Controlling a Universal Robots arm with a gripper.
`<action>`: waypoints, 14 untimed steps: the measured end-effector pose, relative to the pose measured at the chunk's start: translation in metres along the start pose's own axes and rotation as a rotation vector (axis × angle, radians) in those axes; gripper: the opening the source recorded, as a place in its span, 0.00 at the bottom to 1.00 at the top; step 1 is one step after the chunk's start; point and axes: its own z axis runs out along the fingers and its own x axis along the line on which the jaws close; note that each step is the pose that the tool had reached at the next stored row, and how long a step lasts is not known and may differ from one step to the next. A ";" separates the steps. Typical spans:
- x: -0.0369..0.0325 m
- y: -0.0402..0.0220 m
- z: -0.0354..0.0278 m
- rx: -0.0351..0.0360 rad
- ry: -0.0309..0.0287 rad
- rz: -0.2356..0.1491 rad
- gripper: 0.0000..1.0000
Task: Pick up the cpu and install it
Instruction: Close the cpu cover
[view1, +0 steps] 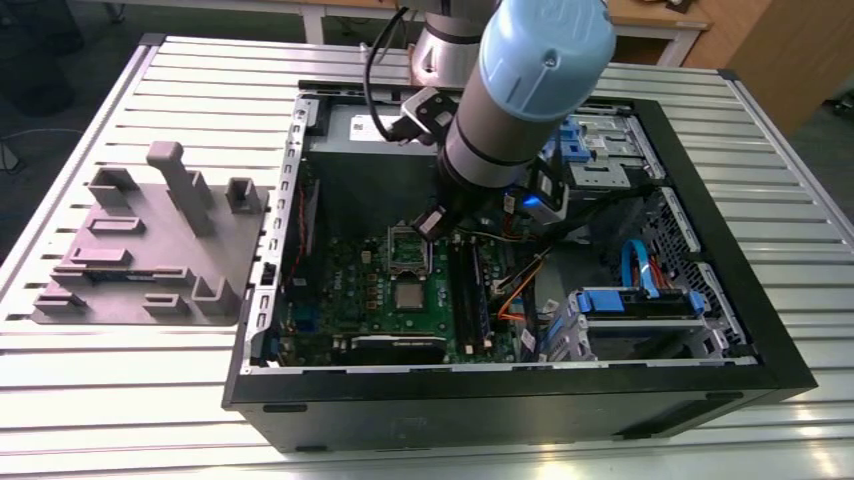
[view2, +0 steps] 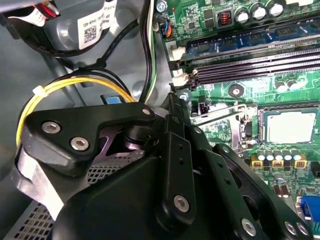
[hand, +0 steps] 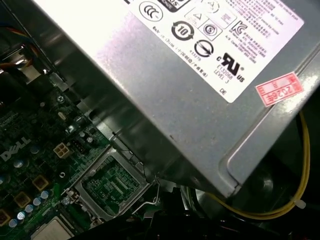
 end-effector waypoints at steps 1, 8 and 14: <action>0.0001 -0.0002 0.0007 0.0000 0.0000 0.000 0.10; 0.0005 -0.0007 0.0033 0.0042 0.0053 -0.001 0.10; 0.0021 0.0008 0.0034 0.0047 0.0082 -0.006 0.10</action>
